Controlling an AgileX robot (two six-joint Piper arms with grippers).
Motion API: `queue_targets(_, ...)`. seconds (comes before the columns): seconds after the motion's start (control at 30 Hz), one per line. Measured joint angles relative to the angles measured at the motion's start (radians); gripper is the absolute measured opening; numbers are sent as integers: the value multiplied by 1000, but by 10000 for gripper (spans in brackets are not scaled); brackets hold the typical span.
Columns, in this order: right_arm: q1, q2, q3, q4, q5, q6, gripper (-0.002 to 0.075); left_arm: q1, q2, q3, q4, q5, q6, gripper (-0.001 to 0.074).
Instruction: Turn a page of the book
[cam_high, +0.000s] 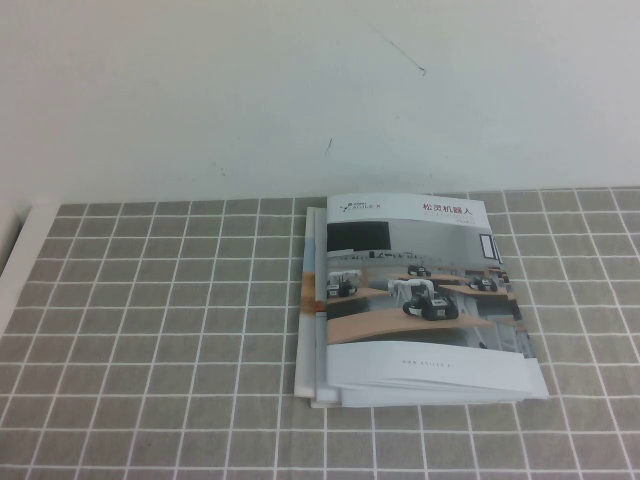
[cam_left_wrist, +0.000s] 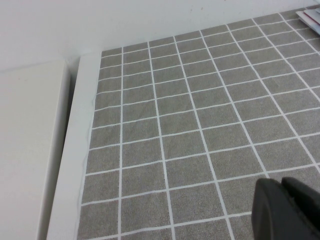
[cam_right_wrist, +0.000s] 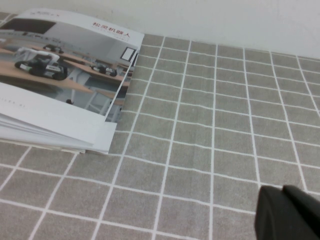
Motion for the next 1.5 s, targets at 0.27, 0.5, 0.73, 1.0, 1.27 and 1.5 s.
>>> queue_targets(0.27,0,0,0,0,-5,0,-3,0,0,0,0,0,0,-4)
queue_targets(0.5,0,0,0,2,-5,0,-3,0,0,0,0,0,0,-4)
queue_targets(0.73,0,0,0,3,-5,0,-3,0,0,0,0,0,0,-4)
queue_targets(1.0,0,0,0,4,-15,0,-3,0,0,0,-11,-17,0,-4)
queue_targets(1.27,0,0,5,-2,-164,4,-3,0,0,5,-130,-224,0,-4)
queue_targets(1.5,0,0,5,-4,-532,4,-3,0,-2,5,-151,-436,12,-4)
